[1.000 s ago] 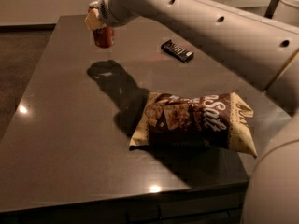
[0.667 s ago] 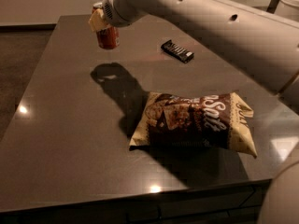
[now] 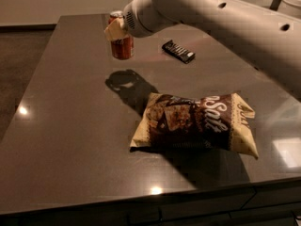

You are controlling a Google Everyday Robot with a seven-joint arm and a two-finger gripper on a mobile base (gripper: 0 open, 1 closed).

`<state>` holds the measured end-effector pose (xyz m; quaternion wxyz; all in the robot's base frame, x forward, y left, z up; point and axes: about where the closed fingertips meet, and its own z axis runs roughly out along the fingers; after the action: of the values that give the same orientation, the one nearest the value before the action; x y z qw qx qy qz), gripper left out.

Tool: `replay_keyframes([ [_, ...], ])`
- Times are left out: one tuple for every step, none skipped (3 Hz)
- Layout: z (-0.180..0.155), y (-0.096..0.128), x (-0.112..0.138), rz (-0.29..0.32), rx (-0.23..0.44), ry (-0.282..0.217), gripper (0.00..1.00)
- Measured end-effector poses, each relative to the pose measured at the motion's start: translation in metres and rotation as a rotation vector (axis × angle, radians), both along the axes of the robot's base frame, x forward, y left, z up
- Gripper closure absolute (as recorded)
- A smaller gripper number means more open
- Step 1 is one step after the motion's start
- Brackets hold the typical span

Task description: Move coke can near brown chip bag

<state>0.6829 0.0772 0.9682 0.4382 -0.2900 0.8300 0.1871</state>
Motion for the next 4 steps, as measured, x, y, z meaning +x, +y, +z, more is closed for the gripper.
replay_keyframes([
  [0.002, -0.009, -0.018, 0.019, 0.015, -0.001, 1.0],
  [-0.001, -0.018, -0.038, 0.033, 0.027, 0.005, 1.0],
  [-0.011, -0.021, -0.054, 0.059, 0.043, 0.015, 1.0],
  [-0.021, -0.019, -0.067, 0.107, 0.045, 0.032, 1.0],
])
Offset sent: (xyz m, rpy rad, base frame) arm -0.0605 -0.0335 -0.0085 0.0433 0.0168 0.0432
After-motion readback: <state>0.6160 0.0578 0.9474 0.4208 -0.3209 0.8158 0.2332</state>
